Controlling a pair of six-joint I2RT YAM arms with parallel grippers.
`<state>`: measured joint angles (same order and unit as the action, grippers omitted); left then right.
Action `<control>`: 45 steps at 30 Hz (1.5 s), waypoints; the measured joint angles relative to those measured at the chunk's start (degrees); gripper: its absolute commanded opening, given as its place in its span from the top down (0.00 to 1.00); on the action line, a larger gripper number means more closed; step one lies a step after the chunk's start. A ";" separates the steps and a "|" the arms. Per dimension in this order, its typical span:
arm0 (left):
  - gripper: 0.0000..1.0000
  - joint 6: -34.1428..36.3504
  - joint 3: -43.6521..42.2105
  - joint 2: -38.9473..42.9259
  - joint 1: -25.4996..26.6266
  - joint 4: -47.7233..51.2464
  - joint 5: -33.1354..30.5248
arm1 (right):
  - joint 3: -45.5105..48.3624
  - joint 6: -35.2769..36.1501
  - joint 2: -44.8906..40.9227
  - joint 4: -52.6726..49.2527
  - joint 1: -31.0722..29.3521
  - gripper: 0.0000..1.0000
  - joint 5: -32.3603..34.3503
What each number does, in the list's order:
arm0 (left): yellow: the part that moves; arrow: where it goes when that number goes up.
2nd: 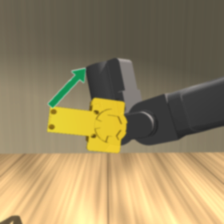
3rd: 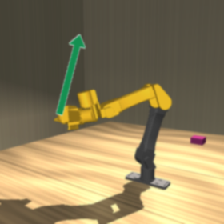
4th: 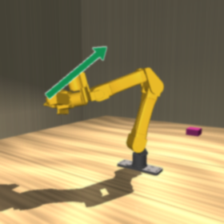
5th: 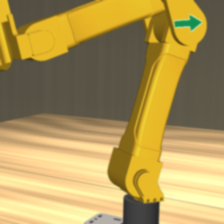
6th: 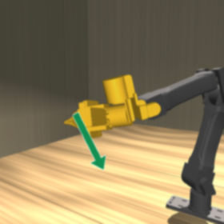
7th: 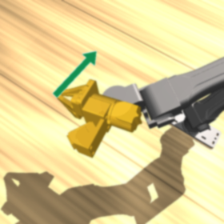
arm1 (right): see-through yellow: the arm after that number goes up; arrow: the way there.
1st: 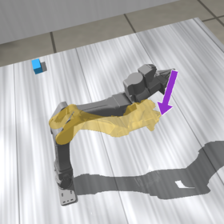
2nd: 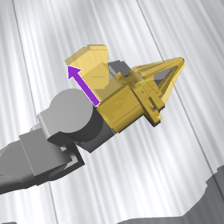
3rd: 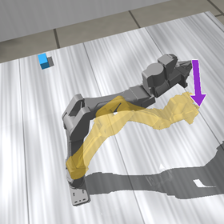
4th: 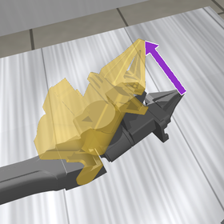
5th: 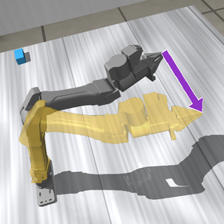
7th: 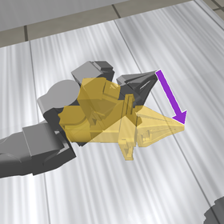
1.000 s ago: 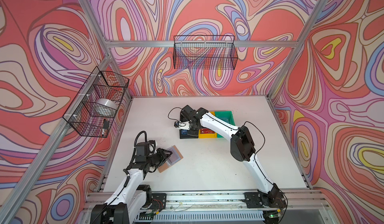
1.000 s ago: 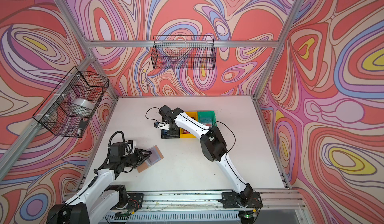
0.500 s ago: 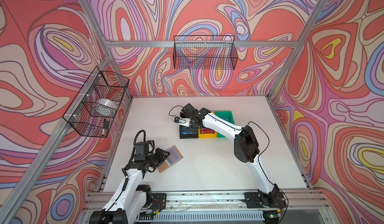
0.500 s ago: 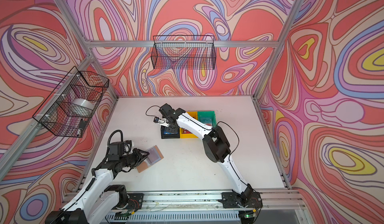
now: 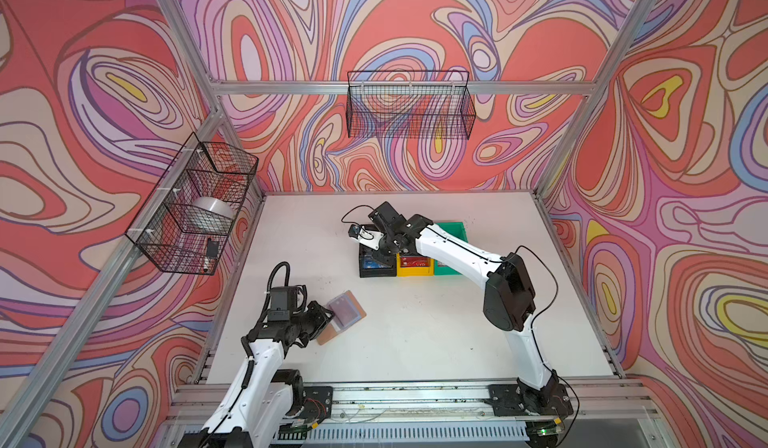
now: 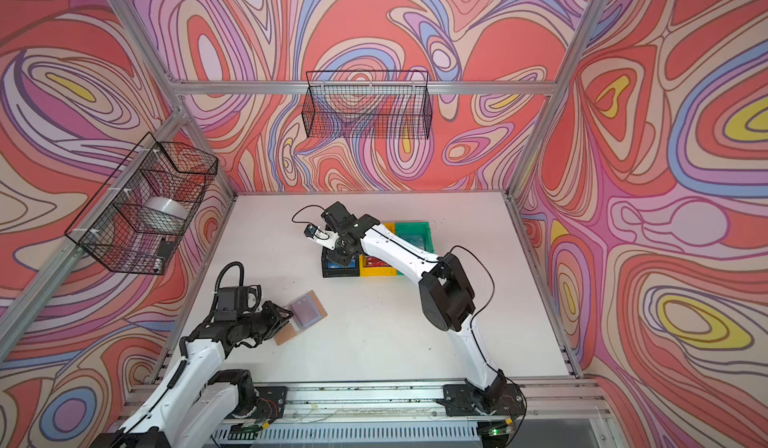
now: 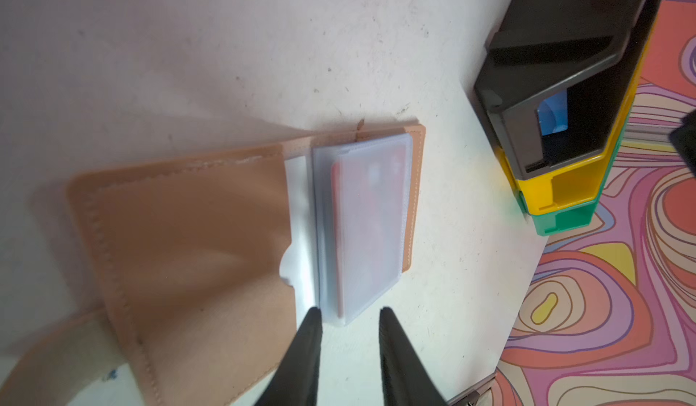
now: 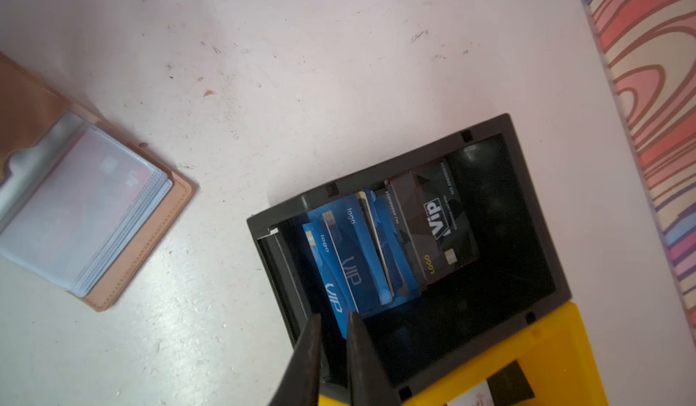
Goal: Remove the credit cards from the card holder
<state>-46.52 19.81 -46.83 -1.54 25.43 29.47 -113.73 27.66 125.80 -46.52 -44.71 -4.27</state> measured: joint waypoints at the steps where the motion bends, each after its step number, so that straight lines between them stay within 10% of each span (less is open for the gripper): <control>1: 0.70 0.00 0.02 0.37 0.00 0.22 -0.07 | 0.00 -0.31 0.63 -0.17 0.00 0.88 -0.31; 45: 0.70 3.50 -0.74 -11.52 0.00 -7.37 -0.96 | -5.25 -2.47 10.58 0.57 4.20 0.88 -3.91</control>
<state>-43.03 19.07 -58.35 -1.54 18.06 28.51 -118.98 25.19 136.38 -45.95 -40.51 -8.19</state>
